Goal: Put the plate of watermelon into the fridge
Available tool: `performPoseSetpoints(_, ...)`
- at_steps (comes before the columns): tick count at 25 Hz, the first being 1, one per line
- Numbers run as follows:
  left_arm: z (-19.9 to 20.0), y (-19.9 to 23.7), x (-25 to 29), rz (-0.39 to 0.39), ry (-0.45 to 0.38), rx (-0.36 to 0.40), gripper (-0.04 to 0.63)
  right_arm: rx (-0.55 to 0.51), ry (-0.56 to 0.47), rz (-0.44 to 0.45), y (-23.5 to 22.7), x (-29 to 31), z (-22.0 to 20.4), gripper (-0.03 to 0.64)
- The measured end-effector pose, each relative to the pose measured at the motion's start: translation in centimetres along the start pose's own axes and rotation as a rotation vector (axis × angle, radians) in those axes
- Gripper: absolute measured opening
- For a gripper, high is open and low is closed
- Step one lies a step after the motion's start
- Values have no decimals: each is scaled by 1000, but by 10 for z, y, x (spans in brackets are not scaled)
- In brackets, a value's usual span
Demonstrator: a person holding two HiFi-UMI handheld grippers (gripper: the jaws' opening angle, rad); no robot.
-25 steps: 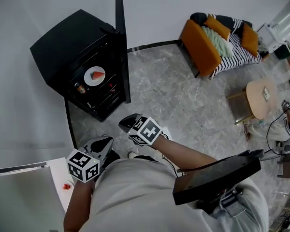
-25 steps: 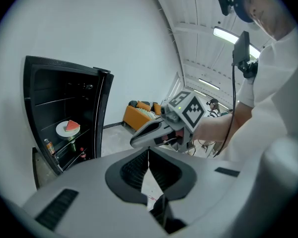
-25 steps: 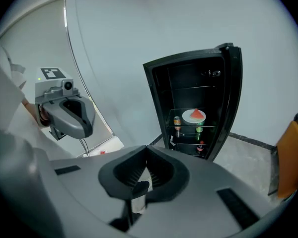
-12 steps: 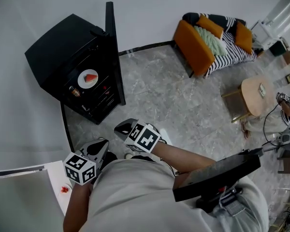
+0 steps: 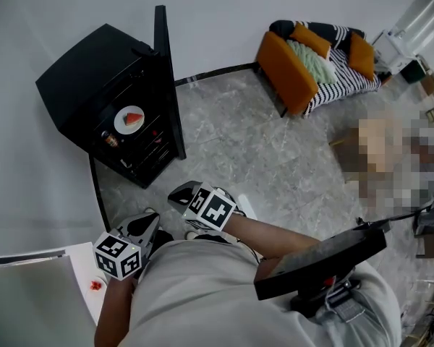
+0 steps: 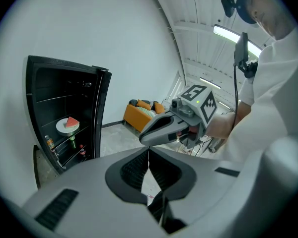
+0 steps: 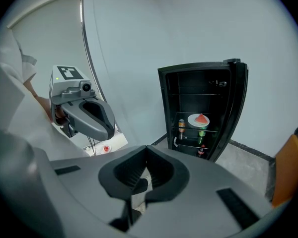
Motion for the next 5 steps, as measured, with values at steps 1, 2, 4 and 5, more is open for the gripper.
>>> performPoseSetpoints(1, 0, 0, -1, 1, -1, -1, 12, -2, 1, 1, 1, 0, 1, 15)
performPoseSetpoints(2, 0, -1, -2, 3, -1, -3, 12, -6, 2, 1, 1, -1, 2, 15)
performPoseSetpoints(4, 0, -1, -4, 7, -2, -6, 12, -14, 3, 0, 3, -1, 4, 14)
performPoseSetpoints(5, 0, -2, -6, 9, -2, -7, 12, -17, 3, 0, 3, -2, 5, 15)
Point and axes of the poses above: the fingertips, and each gripper's own axes: x forward along the fingers, y to its left, z out of its top, the point moved 4 cm from there along -x, backward along the fingers, and after that the axes turned 13 degrees about y, right-handed, at the moved point
